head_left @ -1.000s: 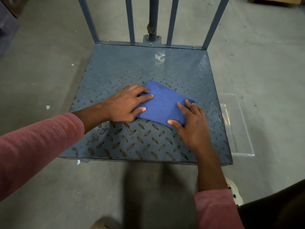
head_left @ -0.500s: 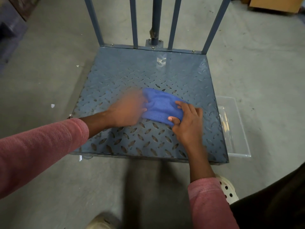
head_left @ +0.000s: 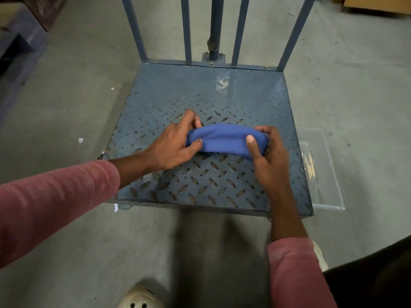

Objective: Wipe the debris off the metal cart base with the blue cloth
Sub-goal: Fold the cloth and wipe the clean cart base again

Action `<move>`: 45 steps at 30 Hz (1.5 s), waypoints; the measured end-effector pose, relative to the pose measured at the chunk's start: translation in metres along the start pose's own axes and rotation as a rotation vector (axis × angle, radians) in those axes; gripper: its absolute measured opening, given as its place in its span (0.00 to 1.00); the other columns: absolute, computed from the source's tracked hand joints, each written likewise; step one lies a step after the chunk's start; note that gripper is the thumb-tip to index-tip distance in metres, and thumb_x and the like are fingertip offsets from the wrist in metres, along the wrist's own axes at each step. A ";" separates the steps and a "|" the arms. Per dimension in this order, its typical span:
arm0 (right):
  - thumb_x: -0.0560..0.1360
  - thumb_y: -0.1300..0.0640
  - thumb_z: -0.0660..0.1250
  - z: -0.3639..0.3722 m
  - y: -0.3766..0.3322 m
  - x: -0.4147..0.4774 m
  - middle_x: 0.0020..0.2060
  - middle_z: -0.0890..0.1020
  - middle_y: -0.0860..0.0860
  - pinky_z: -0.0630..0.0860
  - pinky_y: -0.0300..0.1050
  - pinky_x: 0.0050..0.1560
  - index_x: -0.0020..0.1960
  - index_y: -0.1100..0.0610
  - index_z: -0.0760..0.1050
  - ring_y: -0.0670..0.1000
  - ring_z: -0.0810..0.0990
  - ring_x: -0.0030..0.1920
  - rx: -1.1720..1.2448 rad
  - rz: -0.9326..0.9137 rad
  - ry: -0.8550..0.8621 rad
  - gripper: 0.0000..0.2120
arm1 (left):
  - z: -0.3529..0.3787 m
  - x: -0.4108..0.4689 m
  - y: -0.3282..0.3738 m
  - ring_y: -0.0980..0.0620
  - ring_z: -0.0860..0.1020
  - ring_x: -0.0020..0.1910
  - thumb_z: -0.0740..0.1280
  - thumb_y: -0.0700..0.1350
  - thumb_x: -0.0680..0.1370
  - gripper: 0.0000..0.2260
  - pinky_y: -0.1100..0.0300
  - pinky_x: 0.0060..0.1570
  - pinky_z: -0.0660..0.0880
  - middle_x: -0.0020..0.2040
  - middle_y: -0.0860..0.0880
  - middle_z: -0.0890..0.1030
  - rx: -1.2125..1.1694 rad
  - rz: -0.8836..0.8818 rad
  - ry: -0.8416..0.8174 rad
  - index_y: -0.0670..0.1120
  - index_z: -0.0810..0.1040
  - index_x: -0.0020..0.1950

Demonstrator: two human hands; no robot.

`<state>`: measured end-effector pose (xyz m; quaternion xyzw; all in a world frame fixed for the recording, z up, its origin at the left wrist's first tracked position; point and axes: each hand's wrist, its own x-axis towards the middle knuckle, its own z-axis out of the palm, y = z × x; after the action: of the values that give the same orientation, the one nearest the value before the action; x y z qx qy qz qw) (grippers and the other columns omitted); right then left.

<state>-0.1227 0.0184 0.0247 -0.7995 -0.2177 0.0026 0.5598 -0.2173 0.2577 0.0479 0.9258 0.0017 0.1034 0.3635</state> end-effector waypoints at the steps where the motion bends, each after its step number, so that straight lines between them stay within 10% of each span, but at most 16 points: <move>1: 0.82 0.48 0.67 -0.001 0.000 0.002 0.50 0.81 0.46 0.79 0.41 0.51 0.62 0.54 0.74 0.45 0.81 0.50 -0.020 0.011 0.021 0.13 | 0.000 0.003 0.000 0.52 0.72 0.35 0.66 0.45 0.76 0.11 0.61 0.36 0.67 0.39 0.50 0.74 -0.002 -0.040 -0.017 0.47 0.67 0.56; 6: 0.77 0.41 0.69 0.005 0.015 0.009 0.64 0.75 0.55 0.69 0.58 0.62 0.66 0.47 0.77 0.58 0.71 0.66 -0.672 0.148 0.053 0.21 | 0.015 0.013 -0.005 0.39 0.72 0.64 0.63 0.55 0.80 0.20 0.47 0.62 0.69 0.63 0.39 0.75 0.667 -0.276 -0.165 0.43 0.72 0.66; 11: 0.80 0.53 0.65 0.029 -0.005 0.010 0.74 0.72 0.52 0.63 0.58 0.73 0.70 0.52 0.76 0.57 0.67 0.76 -0.589 -0.210 0.086 0.19 | 0.038 0.013 0.013 0.38 0.48 0.85 0.53 0.50 0.85 0.31 0.43 0.84 0.48 0.85 0.36 0.51 0.702 0.169 -0.033 0.36 0.53 0.84; 20: 0.86 0.43 0.50 0.024 0.013 0.000 0.82 0.44 0.44 0.35 0.65 0.79 0.83 0.44 0.45 0.53 0.35 0.81 -0.767 -0.055 -0.418 0.28 | 0.071 -0.005 -0.011 0.45 0.36 0.84 0.45 0.63 0.85 0.37 0.50 0.83 0.37 0.85 0.42 0.37 0.631 0.122 -0.273 0.41 0.38 0.85; 24: 0.82 0.42 0.60 0.012 0.018 -0.004 0.82 0.47 0.45 0.30 0.61 0.76 0.82 0.43 0.51 0.53 0.38 0.82 -0.757 -0.098 -0.358 0.32 | 0.077 -0.011 -0.012 0.40 0.48 0.85 0.48 0.57 0.86 0.33 0.46 0.84 0.48 0.85 0.38 0.50 0.647 0.145 -0.138 0.37 0.49 0.85; 31: 0.81 0.60 0.65 0.009 0.026 -0.007 0.79 0.64 0.51 0.54 0.52 0.77 0.76 0.49 0.71 0.58 0.55 0.81 -0.452 -0.124 -0.191 0.23 | 0.055 -0.005 -0.027 0.40 0.62 0.82 0.60 0.41 0.83 0.28 0.47 0.82 0.55 0.82 0.37 0.63 0.681 0.299 -0.077 0.36 0.59 0.83; 38: 0.80 0.69 0.63 0.007 0.018 -0.001 0.79 0.65 0.50 0.52 0.33 0.73 0.74 0.45 0.73 0.54 0.55 0.81 -0.370 -0.112 -0.220 0.28 | 0.048 0.009 -0.020 0.42 0.62 0.82 0.64 0.53 0.82 0.32 0.49 0.83 0.53 0.81 0.41 0.67 0.420 0.074 -0.081 0.41 0.64 0.82; 45: 0.78 0.68 0.60 0.001 0.023 0.004 0.75 0.70 0.53 0.54 0.28 0.75 0.70 0.50 0.77 0.58 0.61 0.79 -0.317 -0.216 -0.190 0.25 | 0.035 0.023 -0.020 0.37 0.83 0.56 0.78 0.37 0.69 0.23 0.40 0.73 0.70 0.56 0.40 0.86 0.546 0.275 0.037 0.40 0.84 0.64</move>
<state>-0.1114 0.0142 0.0046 -0.8458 -0.3517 -0.0162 0.4008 -0.1868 0.2504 0.0140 0.9788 -0.0894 0.1644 0.0837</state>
